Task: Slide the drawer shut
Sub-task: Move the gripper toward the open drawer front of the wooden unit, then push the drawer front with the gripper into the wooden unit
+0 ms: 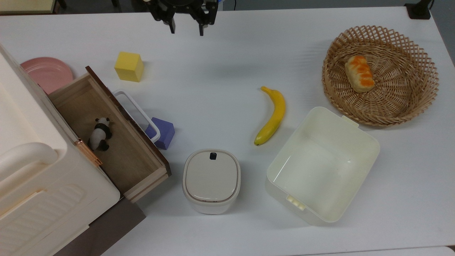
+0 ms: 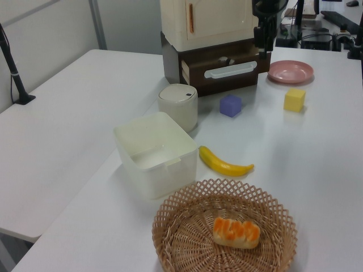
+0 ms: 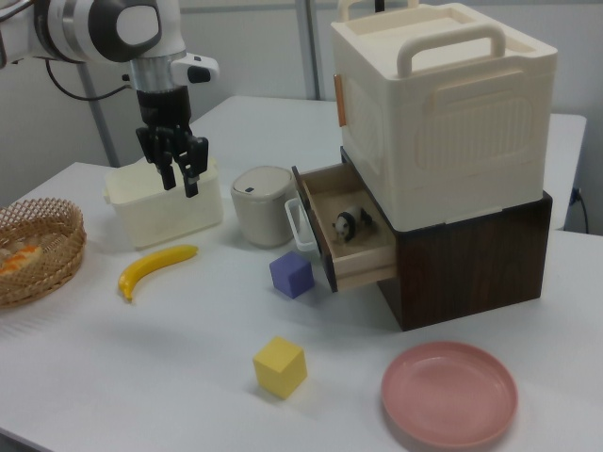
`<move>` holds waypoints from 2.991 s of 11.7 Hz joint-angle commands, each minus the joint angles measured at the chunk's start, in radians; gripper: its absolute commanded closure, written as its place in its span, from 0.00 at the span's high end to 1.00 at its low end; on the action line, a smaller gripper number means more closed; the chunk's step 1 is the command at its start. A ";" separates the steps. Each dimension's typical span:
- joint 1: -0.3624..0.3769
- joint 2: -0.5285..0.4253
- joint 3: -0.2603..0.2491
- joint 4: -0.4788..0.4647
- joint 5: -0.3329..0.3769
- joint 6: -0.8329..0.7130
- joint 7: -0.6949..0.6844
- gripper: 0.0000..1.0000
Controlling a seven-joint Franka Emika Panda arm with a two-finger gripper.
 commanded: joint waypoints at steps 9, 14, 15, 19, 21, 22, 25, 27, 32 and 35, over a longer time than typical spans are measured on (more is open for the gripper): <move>0.040 0.128 -0.010 -0.079 -0.063 0.291 0.754 0.17; 0.031 0.246 -0.055 -0.047 -0.147 0.409 0.753 0.16; 0.031 0.256 -0.074 -0.045 -0.164 0.452 0.753 0.15; 0.032 0.315 -0.151 0.010 -0.181 0.552 0.751 0.15; 0.031 0.331 -0.180 0.011 -0.189 0.614 0.751 0.15; 0.029 0.334 -0.193 0.011 -0.189 0.650 0.751 0.15; 0.008 0.366 -0.207 0.050 -0.191 0.674 0.751 0.15; -0.014 0.386 -0.207 0.068 -0.191 0.726 0.753 0.15; -0.047 0.414 -0.211 0.087 -0.192 0.819 0.750 0.15; -0.060 0.418 -0.211 0.103 -0.194 0.823 0.737 0.15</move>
